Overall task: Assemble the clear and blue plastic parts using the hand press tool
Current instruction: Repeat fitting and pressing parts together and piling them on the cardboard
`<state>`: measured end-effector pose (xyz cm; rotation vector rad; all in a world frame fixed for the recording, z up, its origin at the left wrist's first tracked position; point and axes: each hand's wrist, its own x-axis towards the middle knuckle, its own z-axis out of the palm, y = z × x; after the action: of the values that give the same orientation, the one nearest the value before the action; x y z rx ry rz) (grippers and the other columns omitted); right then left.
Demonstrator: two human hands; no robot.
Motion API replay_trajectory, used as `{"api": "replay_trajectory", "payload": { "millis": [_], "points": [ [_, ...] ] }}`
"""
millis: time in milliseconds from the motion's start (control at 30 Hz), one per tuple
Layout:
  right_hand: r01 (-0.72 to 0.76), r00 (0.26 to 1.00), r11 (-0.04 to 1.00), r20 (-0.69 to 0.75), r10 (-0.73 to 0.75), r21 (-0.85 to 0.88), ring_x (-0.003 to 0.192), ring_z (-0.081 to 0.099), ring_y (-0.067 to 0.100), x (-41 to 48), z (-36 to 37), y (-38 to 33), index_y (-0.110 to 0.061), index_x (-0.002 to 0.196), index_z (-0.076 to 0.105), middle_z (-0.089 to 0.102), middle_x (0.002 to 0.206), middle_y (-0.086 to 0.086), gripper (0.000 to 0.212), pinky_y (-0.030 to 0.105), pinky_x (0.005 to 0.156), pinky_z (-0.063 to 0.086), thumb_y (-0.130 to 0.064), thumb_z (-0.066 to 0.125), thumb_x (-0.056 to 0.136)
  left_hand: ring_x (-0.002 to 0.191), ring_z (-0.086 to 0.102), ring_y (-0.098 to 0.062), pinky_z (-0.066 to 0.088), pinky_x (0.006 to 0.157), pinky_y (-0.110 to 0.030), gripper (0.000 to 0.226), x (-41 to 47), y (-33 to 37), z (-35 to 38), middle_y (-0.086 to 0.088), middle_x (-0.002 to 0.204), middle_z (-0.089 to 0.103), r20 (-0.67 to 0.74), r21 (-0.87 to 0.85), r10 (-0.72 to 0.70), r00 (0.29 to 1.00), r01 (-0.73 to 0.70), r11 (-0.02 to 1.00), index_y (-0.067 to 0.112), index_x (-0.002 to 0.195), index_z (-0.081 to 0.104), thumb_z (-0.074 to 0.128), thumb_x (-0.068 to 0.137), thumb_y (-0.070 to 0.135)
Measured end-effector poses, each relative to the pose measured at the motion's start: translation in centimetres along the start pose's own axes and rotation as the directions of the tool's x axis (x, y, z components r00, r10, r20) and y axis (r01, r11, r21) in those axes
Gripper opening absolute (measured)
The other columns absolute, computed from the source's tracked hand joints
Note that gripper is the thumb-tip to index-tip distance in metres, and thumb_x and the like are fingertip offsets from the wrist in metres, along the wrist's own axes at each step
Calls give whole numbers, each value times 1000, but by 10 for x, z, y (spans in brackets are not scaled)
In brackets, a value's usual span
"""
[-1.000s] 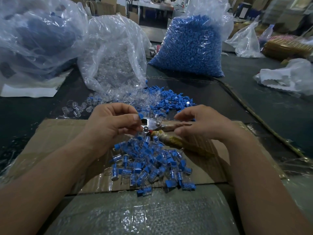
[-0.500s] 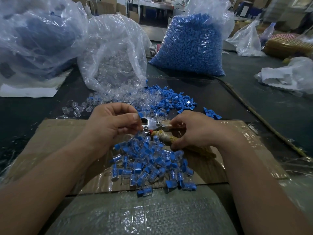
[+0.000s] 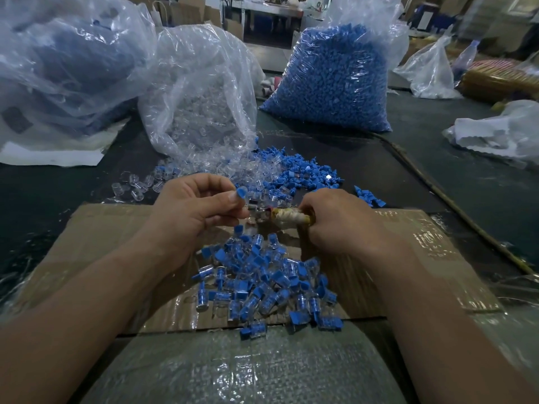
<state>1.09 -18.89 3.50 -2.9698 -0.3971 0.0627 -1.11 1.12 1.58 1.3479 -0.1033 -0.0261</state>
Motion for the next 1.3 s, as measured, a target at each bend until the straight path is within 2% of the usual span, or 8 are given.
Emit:
{"api": "replay_trajectory", "payload": {
  "millis": [133, 233, 333, 533, 867, 1133, 1300],
  "points": [
    [3, 987, 996, -158, 11, 88, 69, 35, 6, 0, -4, 7, -24, 85, 45, 35, 78, -12, 14, 21, 54, 25, -19, 57, 82, 60, 68, -16, 54, 52, -21, 14, 0, 1, 0, -5, 61, 68, -26, -19, 41, 999, -41, 999, 7, 76, 58, 61, 63, 9],
    [23, 969, 967, -242, 41, 254, 65, 38, 4, -4, -6, 3, -25, 87, 41, 40, 77, -12, 15, 23, 52, 24, -30, 55, 88, 61, 68, -15, 54, 54, -20, 14, 0, 2, 0, -4, 62, 68, -54, -13, 85, 995, -86, 996, 8, 77, 58, 60, 63, 11],
    [84, 973, 934, -231, -2, 347, 64, 41, 4, -7, -2, -6, -26, 88, 40, 46, 77, -10, 15, 24, 51, 24, -34, 53, 90, 63, 68, -15, 54, 56, -20, 14, -2, 2, 1, -3, 64, 69, -79, 18, 135, 988, -134, 991, 9, 76, 59, 61, 63, 13],
    [138, 984, 932, -154, -90, 336, 72, 40, 3, -9, 4, -18, -25, 93, 41, 43, 84, -11, 18, 21, 55, 26, -34, 55, 88, 61, 67, -12, 54, 57, -19, 13, -3, 3, 5, -1, 62, 68, -102, 44, 195, 975, -191, 981, 9, 75, 59, 61, 63, 12],
    [153, 986, 929, -120, -119, 336, 72, 40, 3, -10, 4, -19, -25, 93, 42, 43, 84, -12, 16, 20, 56, 27, -35, 53, 88, 59, 66, -9, 52, 54, -16, 11, -3, 2, 4, 1, 63, 69, -132, 71, 201, 971, -193, 979, 11, 76, 60, 60, 65, 12],
    [176, 981, 957, -124, -151, 231, 66, 36, 2, -9, 4, -22, -25, 87, 37, 40, 75, -12, 16, 22, 53, 24, -31, 52, 89, 58, 65, -6, 51, 55, -14, 12, -6, 3, 8, 4, 62, 68, -128, 150, 249, 960, -229, 962, 11, 76, 58, 58, 78, -1],
    [154, 981, 966, -153, -123, 208, 65, 38, 9, -7, 7, -27, -26, 85, 38, 38, 71, -13, 16, 25, 52, 25, -26, 54, 87, 57, 64, -7, 51, 55, -15, 5, -7, 1, 8, 4, 61, 67, -166, 167, 256, 952, -229, 959, 12, 75, 59, 61, 70, 11]
  ]
}}
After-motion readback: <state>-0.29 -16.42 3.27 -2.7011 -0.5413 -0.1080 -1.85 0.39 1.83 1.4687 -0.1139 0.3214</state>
